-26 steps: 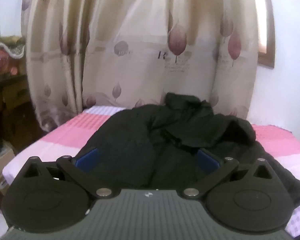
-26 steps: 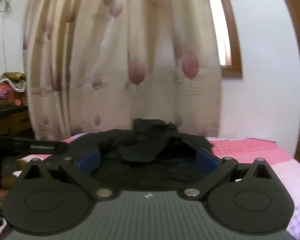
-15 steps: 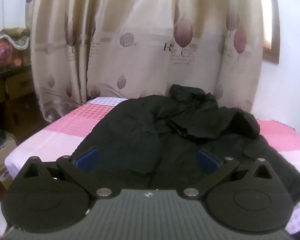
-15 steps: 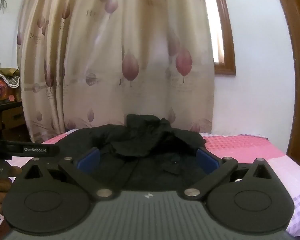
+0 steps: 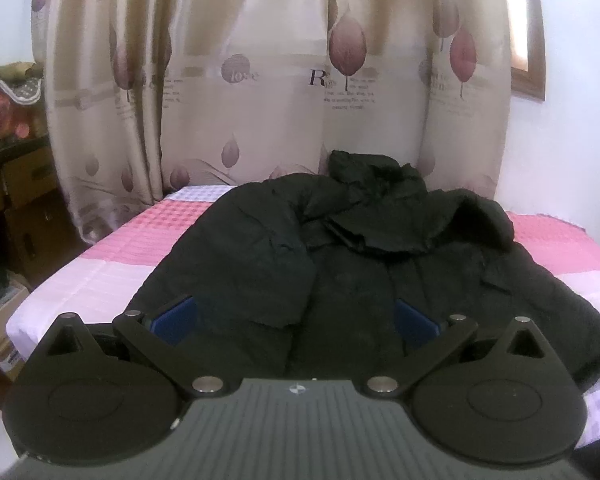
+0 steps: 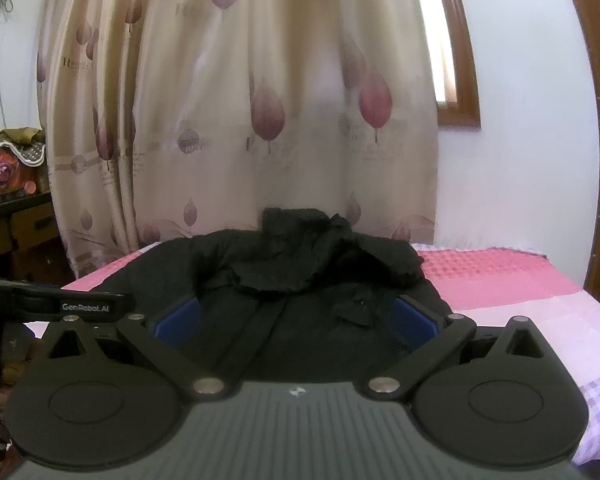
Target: Fold large clothes
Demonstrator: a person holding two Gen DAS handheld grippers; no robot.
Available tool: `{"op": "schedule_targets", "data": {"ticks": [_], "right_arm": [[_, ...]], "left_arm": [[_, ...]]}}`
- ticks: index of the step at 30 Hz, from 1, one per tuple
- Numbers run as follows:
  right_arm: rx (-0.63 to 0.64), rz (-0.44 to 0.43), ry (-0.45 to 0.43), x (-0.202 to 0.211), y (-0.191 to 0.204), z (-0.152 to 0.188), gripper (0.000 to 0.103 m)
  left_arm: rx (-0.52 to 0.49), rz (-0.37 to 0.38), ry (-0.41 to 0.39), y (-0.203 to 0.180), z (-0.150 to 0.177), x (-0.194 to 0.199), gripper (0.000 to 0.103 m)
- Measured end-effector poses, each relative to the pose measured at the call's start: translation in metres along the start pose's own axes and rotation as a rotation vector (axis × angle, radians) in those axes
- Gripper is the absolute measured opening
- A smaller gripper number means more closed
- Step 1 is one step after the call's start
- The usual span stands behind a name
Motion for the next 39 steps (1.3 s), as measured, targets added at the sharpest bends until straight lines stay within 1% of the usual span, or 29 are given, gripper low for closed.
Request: {"op": "schedule_targets", "data": {"ticks": [17, 36, 38, 39], "right_arm": [[-0.027, -0.038, 0.044, -0.006, 0.003, 0.008, 0.103], [-0.044, -0.057, 0.068, -0.009, 0.004, 0.015, 0.103], [-0.049, -0.059, 0.071, -0.008, 0.005, 0.016, 0.103], [-0.05, -0.059, 0.072, -0.009, 0.004, 0.016, 0.103]], "left_arm": [[-0.007, -0.016, 0.018, -0.009, 0.003, -0.006, 0.103], [-0.029, -0.015, 0.047, -0.014, 0.019, -0.01, 0.103], [-0.019, -0.013, 0.054, -0.013, 0.021, -0.011, 0.103], [0.007, -0.003, 0.056, -0.011, 0.022, -0.01, 0.103]]}}
Point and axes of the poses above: each gripper's, at about its wrist camera, not at the fingertips, and x roughly against the way its jaws point, y to its left, z to its underside, the point moved 2 cm from there along -x, roughly the way its jaws point, and after that the axes turned 9 degrees about x, right-handed, at the moved point
